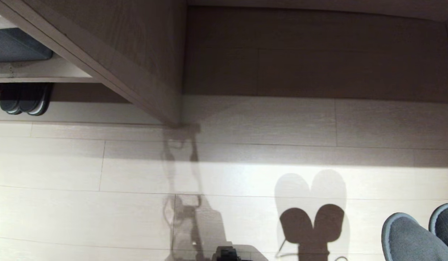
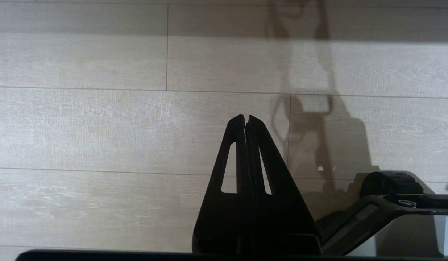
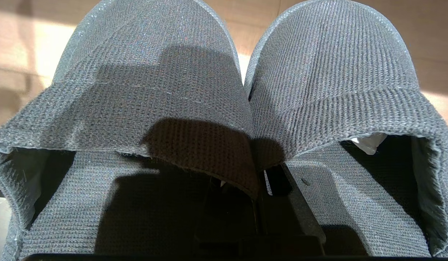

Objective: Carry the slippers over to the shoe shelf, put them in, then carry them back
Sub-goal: Place the slippers on the floor

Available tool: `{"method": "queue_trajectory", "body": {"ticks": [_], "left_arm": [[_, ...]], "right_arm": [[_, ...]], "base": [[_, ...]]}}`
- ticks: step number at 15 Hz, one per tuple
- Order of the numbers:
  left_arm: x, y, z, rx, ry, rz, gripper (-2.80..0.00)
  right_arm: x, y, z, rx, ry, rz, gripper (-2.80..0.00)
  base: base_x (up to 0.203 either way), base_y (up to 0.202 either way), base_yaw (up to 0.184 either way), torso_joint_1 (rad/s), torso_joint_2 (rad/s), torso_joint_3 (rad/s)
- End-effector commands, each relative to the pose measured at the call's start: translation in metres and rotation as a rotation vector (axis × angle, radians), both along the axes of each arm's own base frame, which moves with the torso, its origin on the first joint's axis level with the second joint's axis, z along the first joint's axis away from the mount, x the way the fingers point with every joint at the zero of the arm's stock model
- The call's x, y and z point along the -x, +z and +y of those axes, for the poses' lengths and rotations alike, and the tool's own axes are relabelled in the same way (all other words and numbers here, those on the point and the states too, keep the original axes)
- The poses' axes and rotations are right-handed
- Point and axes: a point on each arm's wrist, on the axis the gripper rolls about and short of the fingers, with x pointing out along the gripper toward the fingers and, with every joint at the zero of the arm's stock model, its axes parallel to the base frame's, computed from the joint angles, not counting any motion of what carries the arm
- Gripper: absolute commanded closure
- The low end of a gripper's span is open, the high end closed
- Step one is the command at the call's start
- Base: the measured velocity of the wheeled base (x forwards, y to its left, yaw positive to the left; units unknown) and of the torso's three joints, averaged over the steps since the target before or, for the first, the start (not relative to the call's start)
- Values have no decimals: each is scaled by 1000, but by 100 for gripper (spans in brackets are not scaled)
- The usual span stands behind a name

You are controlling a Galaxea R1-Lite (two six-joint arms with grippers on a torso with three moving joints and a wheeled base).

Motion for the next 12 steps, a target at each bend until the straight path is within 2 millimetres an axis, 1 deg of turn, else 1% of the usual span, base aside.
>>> {"method": "queue_trajectory", "body": {"ticks": [1,12], "left_arm": [[0,0,0,0,0,2,0],[0,0,0,0,1,2,0]], "right_arm": [[0,0,0,1,1,2,0],[0,0,0,1,1,2,0]], "base": [[0,0,0,7,9,-198],[0,0,0,2,2,-200]]}}
